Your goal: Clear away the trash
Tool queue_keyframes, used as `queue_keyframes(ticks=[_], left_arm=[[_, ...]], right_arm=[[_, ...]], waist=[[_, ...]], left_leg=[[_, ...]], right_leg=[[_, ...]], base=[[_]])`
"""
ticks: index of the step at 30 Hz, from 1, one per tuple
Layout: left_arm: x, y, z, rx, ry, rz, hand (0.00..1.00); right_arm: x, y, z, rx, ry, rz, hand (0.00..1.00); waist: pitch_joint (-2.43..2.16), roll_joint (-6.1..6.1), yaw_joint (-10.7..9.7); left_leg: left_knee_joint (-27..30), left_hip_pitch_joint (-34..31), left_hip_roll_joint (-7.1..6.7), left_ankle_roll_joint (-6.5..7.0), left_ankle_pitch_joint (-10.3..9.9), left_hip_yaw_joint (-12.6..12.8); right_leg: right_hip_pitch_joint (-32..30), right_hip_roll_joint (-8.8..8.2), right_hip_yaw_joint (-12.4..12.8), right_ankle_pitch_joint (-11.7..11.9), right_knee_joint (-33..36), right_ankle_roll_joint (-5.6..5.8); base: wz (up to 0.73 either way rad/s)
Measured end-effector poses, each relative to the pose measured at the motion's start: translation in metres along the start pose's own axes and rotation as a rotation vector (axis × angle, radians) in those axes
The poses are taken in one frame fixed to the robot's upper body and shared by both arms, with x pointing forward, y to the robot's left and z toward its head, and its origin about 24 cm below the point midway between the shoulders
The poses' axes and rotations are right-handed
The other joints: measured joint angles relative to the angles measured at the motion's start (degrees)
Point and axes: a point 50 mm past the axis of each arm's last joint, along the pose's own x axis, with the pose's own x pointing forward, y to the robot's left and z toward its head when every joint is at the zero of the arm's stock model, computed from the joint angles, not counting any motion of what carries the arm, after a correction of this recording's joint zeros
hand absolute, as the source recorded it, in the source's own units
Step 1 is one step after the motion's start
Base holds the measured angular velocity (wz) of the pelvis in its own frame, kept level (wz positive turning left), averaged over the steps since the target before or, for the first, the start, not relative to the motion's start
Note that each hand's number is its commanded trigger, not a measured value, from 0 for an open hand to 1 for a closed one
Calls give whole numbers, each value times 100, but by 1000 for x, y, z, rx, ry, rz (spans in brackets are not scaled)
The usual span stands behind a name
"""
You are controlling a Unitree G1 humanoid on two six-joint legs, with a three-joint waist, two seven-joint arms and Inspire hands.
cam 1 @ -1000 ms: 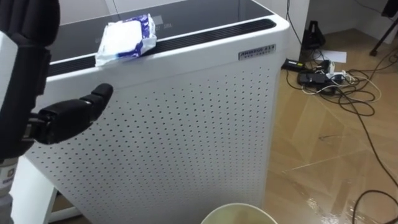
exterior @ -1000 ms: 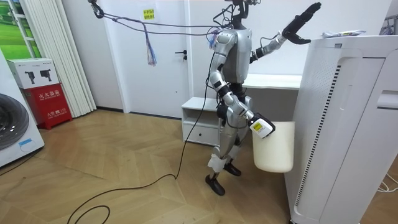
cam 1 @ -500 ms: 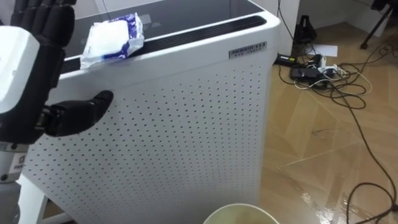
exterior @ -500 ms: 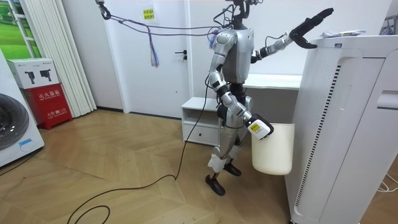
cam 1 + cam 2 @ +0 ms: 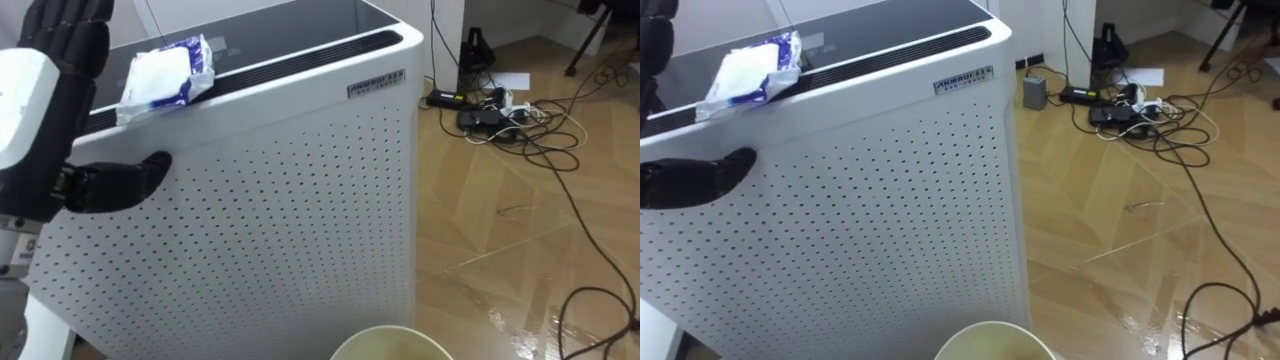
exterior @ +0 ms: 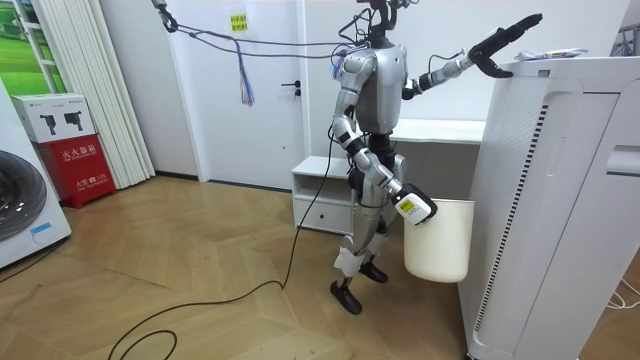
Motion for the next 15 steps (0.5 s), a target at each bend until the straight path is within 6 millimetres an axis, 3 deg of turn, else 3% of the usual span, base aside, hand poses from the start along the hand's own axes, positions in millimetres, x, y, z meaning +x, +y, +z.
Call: queue_keyframes(ticks=[4, 8, 15], left_arm=[[4, -1, -3, 4, 10, -18, 0], [11, 1, -9, 7, 14, -57, 0], [18, 2, -19, 16, 33, -115, 0]], right_arm=[[-1, -4, -1, -21, 19, -4, 100], [-2, -7, -2, -83, 37, -6, 100], [-2, -9, 2, -112, 52, -1, 100]], waist=[[5, 20, 21], [40, 70, 6], [37, 126, -10]], left_leg=[[1, 2, 4, 6, 5, 0], [3, -9, 7, 18, 26, 0], [-64, -41, -1, 18, 121, 65]], right_leg=[[-9, -1, -1, 0, 15, 0], [-26, -16, 0, 2, 38, 3], [-185, -40, 53, -3, 193, 3]], base=[[0], [0], [-4]])
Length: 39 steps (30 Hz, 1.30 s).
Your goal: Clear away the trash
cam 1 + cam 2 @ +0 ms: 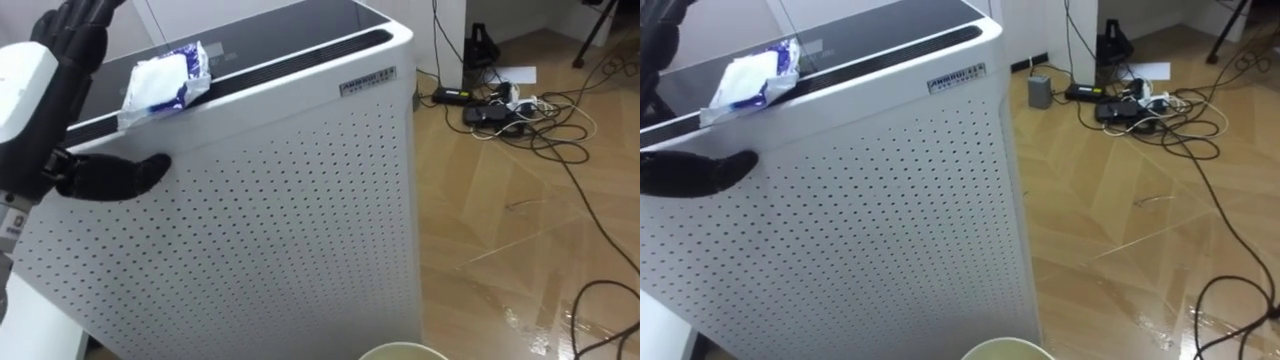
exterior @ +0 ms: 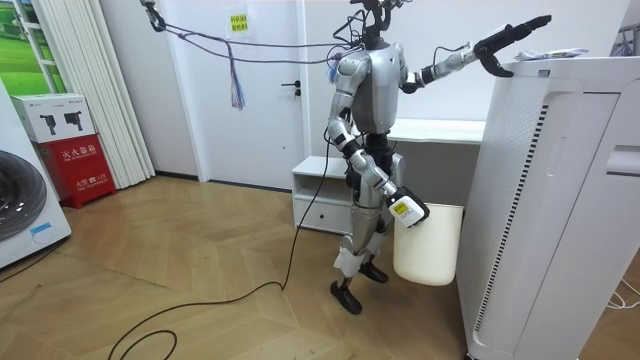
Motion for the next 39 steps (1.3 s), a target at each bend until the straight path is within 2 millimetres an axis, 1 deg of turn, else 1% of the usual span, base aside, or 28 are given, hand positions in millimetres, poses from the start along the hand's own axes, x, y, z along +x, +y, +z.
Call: queue_keyframes(ticks=[4, 8, 10, 15, 22, 28, 29, 30, 31, 32, 33, 35, 39], left_arm=[[1, -2, -2, -7, 22, -40, 0], [3, -3, -3, 2, 30, -110, 0], [5, -1, -2, 17, 26, -139, 0], [11, 7, -1, 76, 3, -214, 0], [13, 7, -1, 93, -4, -286, 0], [11, -2, -4, 83, 8, -369, 0], [11, -3, -4, 82, 9, -384, 6], [10, -4, -5, 81, 11, -394, 20], [10, -4, -5, 81, 12, -396, 56], [10, -5, -5, 81, 15, -405, 84], [10, -6, -7, 79, 20, -413, 100], [12, -5, -7, 78, 22, -407, 100], [26, 7, -3, 72, 25, -345, 100]], right_arm=[[0, 0, 1, -14, 9, 2, 100], [0, 1, -1, -10, 27, 2, 100], [0, 1, -1, -12, 30, 4, 100], [0, 1, -2, -15, 37, 20, 100], [0, 2, -2, -14, 39, 31, 100], [0, 2, -2, -14, 38, 31, 100], [0, 2, -2, -14, 38, 31, 100], [1, 2, -2, -14, 37, 31, 100], [1, 2, -1, -14, 36, 31, 100], [1, 2, -1, -14, 36, 32, 100], [1, 2, -1, -14, 36, 32, 100], [1, 2, -2, -14, 38, 33, 100], [1, 2, -3, -10, 52, 31, 100]], waist=[[-1, 19, -24], [-11, 43, -19], [-4, 55, -22], [40, 124, -47], [51, 167, -55], [51, 165, -46], [50, 163, -46], [49, 162, -37], [52, 159, -31], [55, 153, -34], [54, 150, -54], [53, 144, -57], [36, 109, -56]], left_leg=[[24, -2, -5, 0, 1, 34], [41, -6, -2, 1, 2, 36], [43, -5, 1, 1, 2, 38], [42, -8, 6, 1, 3, 52], [40, -18, 5, 3, 6, 110], [71, -45, 9, 7, 9, 120], [74, -60, 8, 9, 12, 121], [73, -81, 8, 11, 23, 133], [72, -85, 7, 12, 28, 135], [68, -80, 7, 13, 34, 140], [70, -79, 6, 13, 34, 142], [72, -72, 7, 14, 34, 154], [67, -38, 9, 15, 36, 179]], right_leg=[[3, 6, 44, 0, 2, 0], [4, 9, 60, 1, 9, -1], [4, 7, 59, 1, 10, -1], [2, 0, 68, 0, 6, 0], [-7, 0, 69, -1, 11, 2], [-19, -8, 69, -4, 32, 5], [-41, -11, 72, -4, 46, 6], [-85, -16, 83, -4, 80, 5], [-98, -19, 86, -5, 97, 4], [-102, -20, 91, -5, 101, 4], [-102, -22, 91, -6, 102, 5], [-101, -21, 94, -7, 103, 6], [-86, -21, 94, -7, 113, 6]], base=[[-3], [0], [0], [0], [0], [0], [0], [0], [-3], [0], [0], [0], [-2]])
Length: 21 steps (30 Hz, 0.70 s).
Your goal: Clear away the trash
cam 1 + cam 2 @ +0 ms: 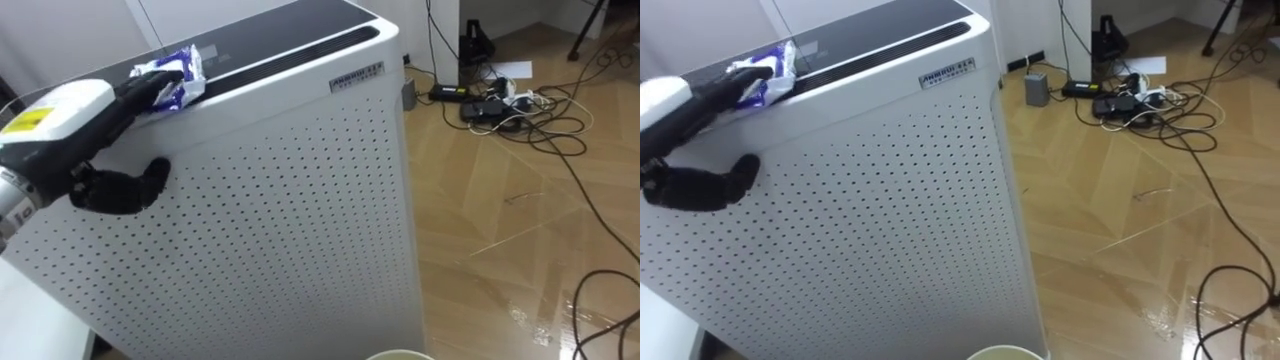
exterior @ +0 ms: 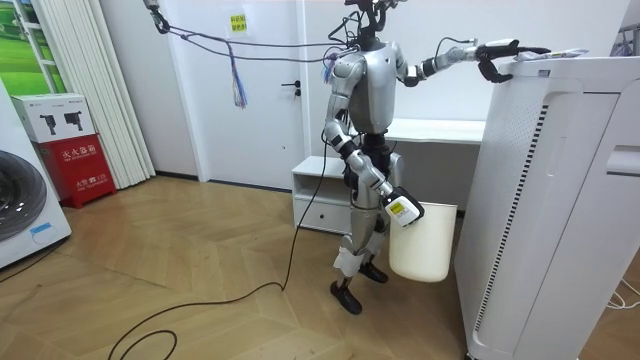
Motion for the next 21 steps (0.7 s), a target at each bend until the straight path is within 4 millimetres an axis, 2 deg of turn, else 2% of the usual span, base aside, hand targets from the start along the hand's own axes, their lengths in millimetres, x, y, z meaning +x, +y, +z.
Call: queue_keyframes(ticks=[11, 21], left_arm=[[2, 7, 0, -34, 4, 33, 100], [4, 16, -6, -50, 59, 108, 100]], right_arm=[[0, -1, -1, 5, 21, -13, 100], [0, -2, 4, 0, 0, -32, 100]], waist=[[-14, -24, 37], [-47, 36, -2]], left_leg=[[-2, 70, -9, 7, 9, 64], [-41, 49, -17, 10, 11, 64]], right_leg=[[-8, -35, 25, -25, 90, 0], [2, -39, 1, -27, 74, 3]], base=[[-1], [2]])
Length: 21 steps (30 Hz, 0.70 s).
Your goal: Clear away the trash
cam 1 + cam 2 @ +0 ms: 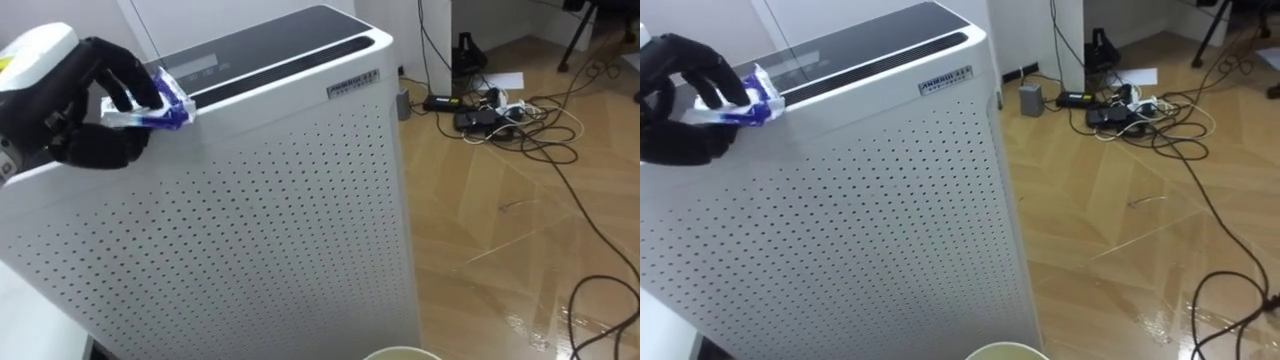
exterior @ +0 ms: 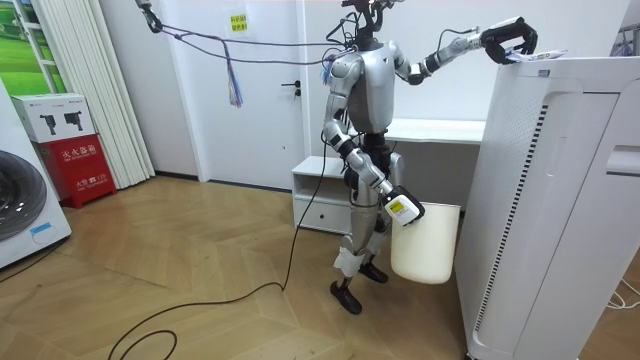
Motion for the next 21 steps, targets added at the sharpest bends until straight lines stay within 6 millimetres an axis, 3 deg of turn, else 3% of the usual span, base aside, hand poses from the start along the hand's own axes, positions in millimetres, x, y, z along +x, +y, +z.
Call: queue_keyframes(ticks=[10, 16, 19, 21], left_arm=[[-1, 5, 7, -138, -63, 40, 100], [-7, 7, 37, -337, -249, 88, 100], [-14, 4, 52, -497, -365, 84, 100], [-19, -2, 63, -622, -449, 54, 100]], right_arm=[[-1, -4, 1, 18, -9, -16, 100], [1, -2, 4, 42, -25, -18, 100], [2, 0, 6, 46, -34, -12, 100], [3, 3, 6, 47, -33, -1, 100]], waist=[[-6, 80, 10], [63, -21, 189], [59, -62, 195], [67, -160, 187]], left_leg=[[12, -131, -11, 1, 1, -67], [9, -208, -17, 1, 1, -135], [11, -232, -16, 1, 1, -147], [7, -200, -13, 1, 1, -162]], right_leg=[[1, -35, -289, -3, -95, 6], [-12, -27, -331, -3, -141, 6], [-37, -28, -329, -3, -142, 6], [-12, -26, -331, -3, -143, 6]], base=[[13], [7], [0], [0]])
